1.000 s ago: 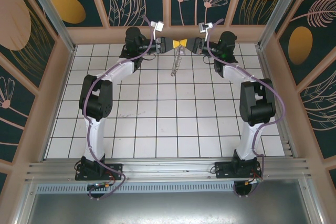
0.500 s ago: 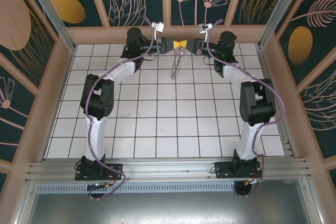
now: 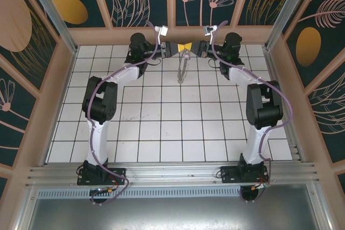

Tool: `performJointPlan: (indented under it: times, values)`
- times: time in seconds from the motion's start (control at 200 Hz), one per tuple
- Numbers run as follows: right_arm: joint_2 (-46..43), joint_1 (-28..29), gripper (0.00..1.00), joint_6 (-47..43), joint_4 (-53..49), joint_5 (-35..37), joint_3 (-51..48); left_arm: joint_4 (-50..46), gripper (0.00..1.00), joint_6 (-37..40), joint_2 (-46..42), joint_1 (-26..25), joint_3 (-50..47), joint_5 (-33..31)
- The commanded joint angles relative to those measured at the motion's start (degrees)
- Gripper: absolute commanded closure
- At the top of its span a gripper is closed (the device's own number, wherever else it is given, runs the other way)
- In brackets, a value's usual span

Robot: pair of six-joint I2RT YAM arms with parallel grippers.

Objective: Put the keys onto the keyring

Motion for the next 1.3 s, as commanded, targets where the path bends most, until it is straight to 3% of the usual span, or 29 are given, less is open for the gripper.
performJointPlan:
  times: [0.0, 0.34, 0.561, 0.831, 1.296]
  values:
    - [-2.9, 0.3, 0.96, 0.7, 2.9, 1.2, -1.1, 6.9, 1.0, -1.6, -3.7, -1.2, -2.7, -1.3]
    - [-11.3, -1.7, 0.65, 2.6, 7.7, 5.4, -9.0, 13.2, 1.0, -4.5, -7.6, -1.4, -8.4, -2.9]
    - [-16.5, -2.8, 0.61, -1.1, 5.1, 8.1, -15.2, 16.1, 1.0, -6.7, -9.2, -1.4, -10.3, -3.4]
    - [-17.9, -1.6, 0.54, -5.6, 5.6, 6.4, -20.1, 16.8, 1.0, -8.0, -10.8, -1.6, -10.8, -3.3]
    - [-15.1, 1.5, 0.44, -10.2, 3.6, 4.7, -16.8, 15.8, 1.0, -8.2, -10.6, -2.2, -10.0, -2.0]
